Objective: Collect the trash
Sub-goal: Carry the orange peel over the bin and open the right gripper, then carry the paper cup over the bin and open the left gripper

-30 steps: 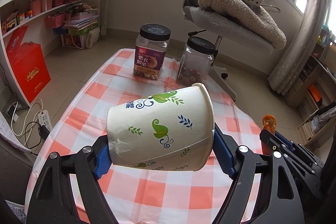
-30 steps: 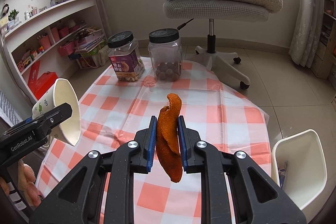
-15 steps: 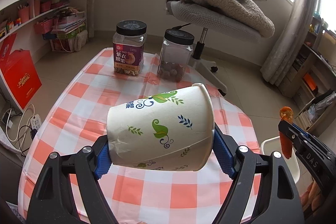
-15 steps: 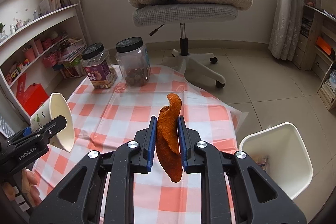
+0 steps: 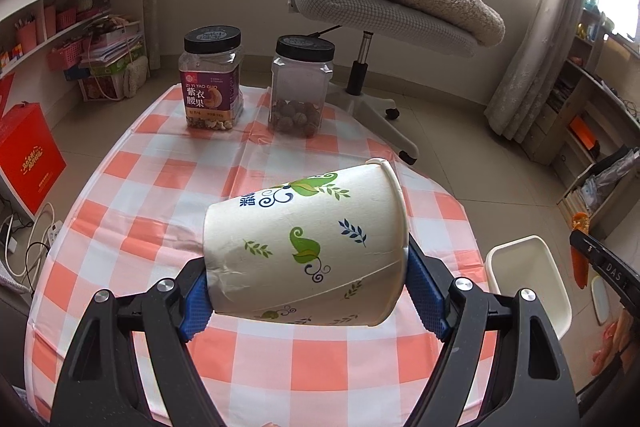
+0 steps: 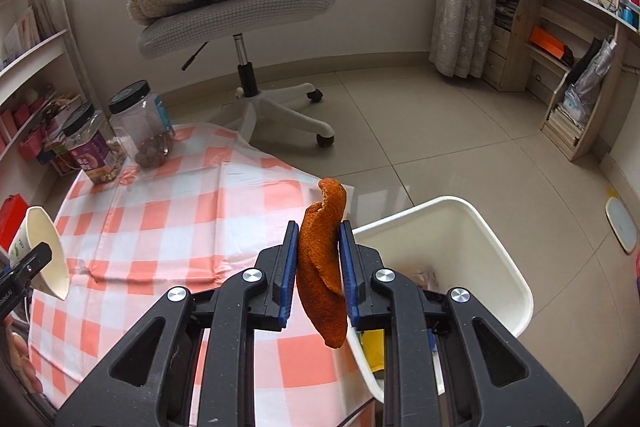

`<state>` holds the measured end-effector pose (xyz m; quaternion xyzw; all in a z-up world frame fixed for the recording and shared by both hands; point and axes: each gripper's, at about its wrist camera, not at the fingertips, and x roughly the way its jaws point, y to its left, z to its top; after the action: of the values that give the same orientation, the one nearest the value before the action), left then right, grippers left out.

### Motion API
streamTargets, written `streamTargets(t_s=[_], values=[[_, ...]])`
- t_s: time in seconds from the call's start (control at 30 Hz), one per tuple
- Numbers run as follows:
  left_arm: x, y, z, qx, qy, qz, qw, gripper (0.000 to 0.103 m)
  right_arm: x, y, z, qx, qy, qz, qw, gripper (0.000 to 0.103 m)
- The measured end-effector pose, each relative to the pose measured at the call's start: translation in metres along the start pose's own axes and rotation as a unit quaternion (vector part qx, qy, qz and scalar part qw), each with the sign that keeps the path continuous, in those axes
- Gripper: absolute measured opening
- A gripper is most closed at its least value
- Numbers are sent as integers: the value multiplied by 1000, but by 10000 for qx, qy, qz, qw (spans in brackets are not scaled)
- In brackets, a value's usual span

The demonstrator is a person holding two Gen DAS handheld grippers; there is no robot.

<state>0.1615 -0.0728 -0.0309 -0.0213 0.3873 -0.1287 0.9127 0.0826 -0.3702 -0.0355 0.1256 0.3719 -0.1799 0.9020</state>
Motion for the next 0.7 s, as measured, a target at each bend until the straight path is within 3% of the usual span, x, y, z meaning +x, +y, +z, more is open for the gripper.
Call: streamTargets(t_s=[0.07,0.13,0.33,0.5,0.7], values=[[2,-13,-3,69,77,-149,9998,78,1,-19,-1,193,108,-183,9996,27],[4,-29,-6,243,103,-240,9994,78,-4,-38,-1,399,75,-333,9986,48],[6,-95,-12,842,92,-543,9949,78,-32,-85,2,709,-240,-786,9941,86],[9,-166,-10,1166,179,-971,9883,79,-56,-126,1,1028,-464,-1030,9883,95],[10,-255,-10,1617,184,-1314,9779,79,-90,-176,-3,1622,-797,-1071,9777,96]])
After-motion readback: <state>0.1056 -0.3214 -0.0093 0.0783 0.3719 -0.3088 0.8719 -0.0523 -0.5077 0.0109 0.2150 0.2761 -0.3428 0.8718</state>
